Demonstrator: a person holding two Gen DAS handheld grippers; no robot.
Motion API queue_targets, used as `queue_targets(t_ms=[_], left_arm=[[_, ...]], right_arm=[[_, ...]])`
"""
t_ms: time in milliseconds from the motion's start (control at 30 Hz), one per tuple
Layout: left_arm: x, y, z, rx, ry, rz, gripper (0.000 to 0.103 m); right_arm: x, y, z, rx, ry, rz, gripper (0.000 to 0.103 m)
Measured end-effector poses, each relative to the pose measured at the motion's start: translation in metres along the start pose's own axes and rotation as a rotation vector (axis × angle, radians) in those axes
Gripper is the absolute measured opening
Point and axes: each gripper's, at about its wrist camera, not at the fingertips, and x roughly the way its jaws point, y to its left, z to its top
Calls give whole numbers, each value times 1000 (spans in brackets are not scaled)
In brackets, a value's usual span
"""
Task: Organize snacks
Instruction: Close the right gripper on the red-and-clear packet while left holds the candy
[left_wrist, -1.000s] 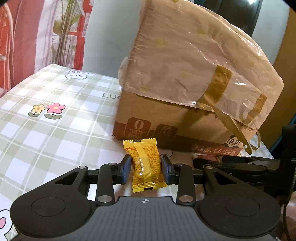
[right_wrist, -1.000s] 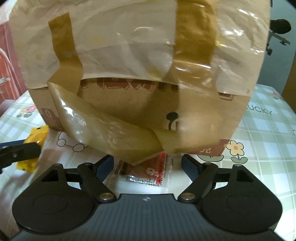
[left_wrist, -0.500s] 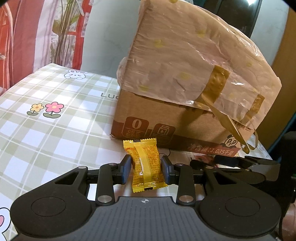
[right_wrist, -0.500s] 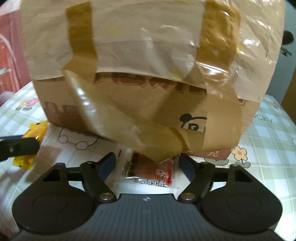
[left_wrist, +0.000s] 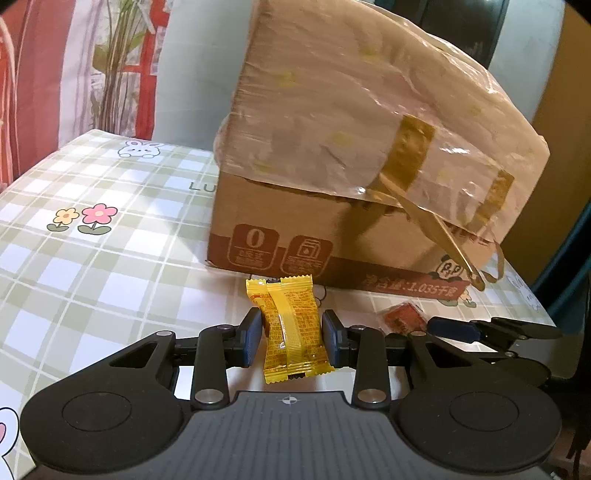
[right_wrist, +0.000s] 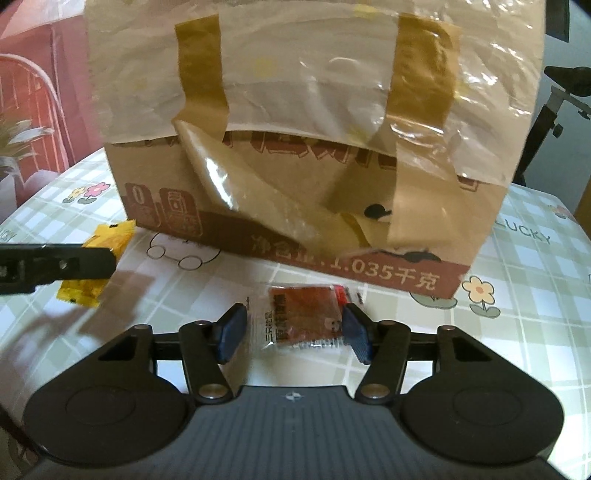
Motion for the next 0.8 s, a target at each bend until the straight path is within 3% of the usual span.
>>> queue_targets(t_ms=[267, 600, 800], left_arm=[[-7, -6, -4, 12, 2, 6, 37], [-4, -6, 0, 18, 9, 8, 37], [-4, -7, -1, 22, 8, 2, 37]], right_arm=[[-18, -1, 10, -25, 12, 38, 61], [5, 0, 22, -76, 22, 20, 80], [3, -5, 19, -47, 18, 41, 80]])
